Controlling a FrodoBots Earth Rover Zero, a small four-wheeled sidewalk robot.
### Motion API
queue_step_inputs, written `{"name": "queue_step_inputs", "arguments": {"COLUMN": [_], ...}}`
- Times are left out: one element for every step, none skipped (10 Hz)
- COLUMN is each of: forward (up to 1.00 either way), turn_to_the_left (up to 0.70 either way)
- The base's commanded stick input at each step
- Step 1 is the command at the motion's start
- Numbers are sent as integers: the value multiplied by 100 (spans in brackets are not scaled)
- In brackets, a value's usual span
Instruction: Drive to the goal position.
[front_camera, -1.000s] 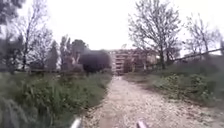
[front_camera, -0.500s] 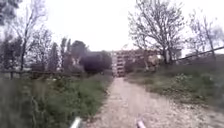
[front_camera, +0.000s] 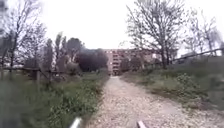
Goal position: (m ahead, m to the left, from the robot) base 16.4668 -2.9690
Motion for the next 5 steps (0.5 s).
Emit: {"name": "queue_step_inputs", "arguments": {"forward": [70, 70, 70, 70, 70], "turn_to_the_left": [0, 0, 0, 0, 0]}}
